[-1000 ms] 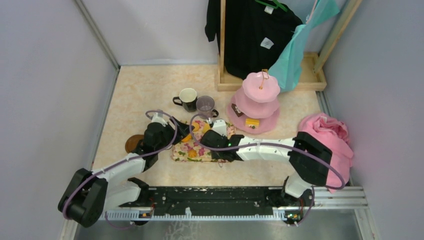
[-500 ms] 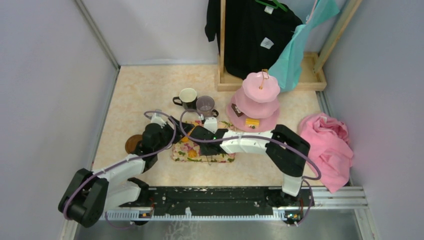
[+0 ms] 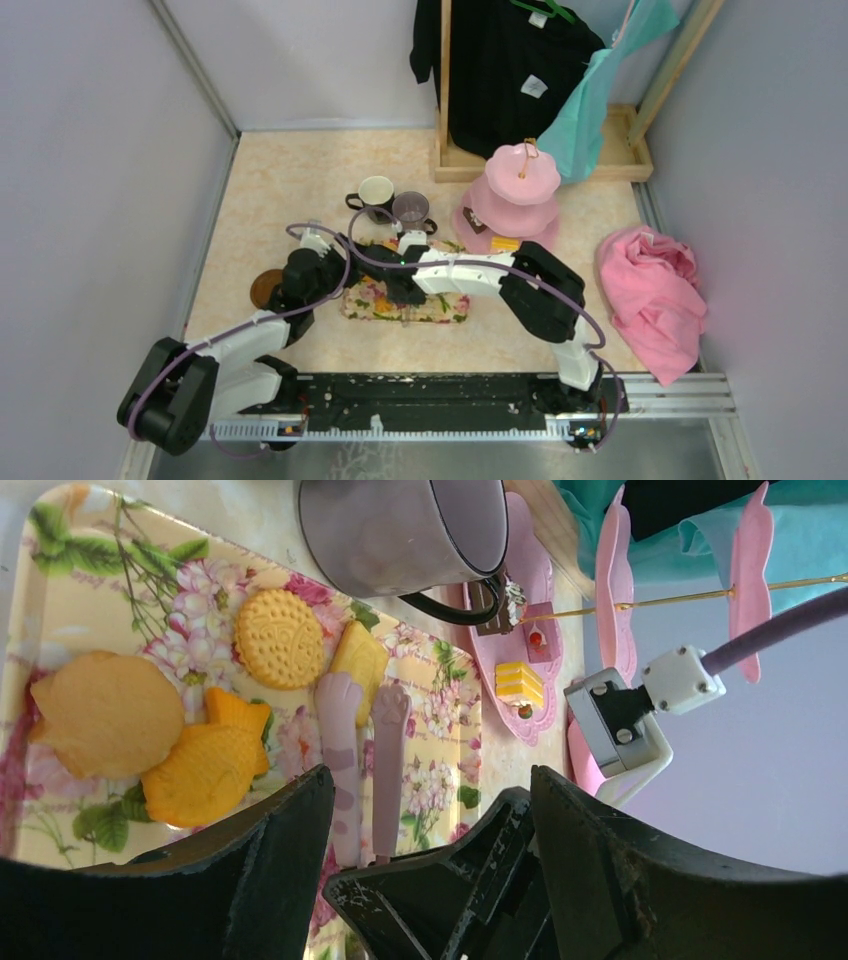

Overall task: Serve the afternoon tea
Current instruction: Pick up the desert from the tray.

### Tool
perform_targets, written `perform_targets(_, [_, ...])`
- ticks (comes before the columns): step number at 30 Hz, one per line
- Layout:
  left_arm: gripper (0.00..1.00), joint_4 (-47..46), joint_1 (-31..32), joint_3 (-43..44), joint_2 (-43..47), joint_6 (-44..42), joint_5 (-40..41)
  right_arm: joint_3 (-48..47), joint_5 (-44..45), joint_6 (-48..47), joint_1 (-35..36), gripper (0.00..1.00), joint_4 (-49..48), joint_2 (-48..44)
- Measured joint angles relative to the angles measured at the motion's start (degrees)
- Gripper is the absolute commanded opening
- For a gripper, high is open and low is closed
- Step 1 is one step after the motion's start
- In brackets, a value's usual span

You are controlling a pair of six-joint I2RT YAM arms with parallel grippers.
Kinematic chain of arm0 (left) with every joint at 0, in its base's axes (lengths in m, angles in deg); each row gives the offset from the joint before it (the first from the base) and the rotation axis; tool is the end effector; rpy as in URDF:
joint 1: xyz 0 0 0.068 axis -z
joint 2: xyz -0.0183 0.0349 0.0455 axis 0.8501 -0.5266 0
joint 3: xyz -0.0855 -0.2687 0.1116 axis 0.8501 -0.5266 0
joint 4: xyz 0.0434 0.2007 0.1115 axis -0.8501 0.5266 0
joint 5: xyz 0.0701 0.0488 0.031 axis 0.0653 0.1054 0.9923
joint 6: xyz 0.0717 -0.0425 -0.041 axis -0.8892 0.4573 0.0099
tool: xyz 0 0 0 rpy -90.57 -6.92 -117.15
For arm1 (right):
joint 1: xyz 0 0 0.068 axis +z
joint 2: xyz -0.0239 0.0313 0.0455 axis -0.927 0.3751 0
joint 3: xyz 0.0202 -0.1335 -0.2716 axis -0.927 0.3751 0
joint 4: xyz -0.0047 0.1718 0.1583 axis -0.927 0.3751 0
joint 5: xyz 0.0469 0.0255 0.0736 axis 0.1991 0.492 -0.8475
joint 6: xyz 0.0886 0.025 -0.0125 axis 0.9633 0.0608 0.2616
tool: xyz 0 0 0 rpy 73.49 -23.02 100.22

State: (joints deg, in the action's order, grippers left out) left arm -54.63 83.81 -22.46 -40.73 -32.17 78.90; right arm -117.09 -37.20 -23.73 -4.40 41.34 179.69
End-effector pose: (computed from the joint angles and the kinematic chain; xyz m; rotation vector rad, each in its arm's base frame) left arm 0.1976 -0.1051 0.2117 -0.4680 1.9398 -1.0883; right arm 0.2053 0.3387 0.1754 0.0408 2.6375 0.1230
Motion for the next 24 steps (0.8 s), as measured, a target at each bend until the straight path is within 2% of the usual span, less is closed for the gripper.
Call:
perform_targets(9, [0.77,-0.28,-0.70,-0.94,0.00,0.57,-0.20,-9.53,1.53,7.74,-0.11,0.34,9.05,5.86])
perform_targets(13, [0.77,-0.28,-0.72,-1.16,0.00,0.66,-0.42,-9.68,1.75,9.97,-0.37,0.14,9.97,5.99])
perform_targets(18, [0.77,-0.37,-0.96,-1.20,0.37,0.74,-0.66,-5.64,2.03,11.30,-0.46,0.00,6.88,3.65])
perform_targets(24, [0.77,-0.46,-1.01,-1.29,0.79,0.81,-0.92,2.34,2.36,11.41,-1.27,0.00,3.04,-1.60])
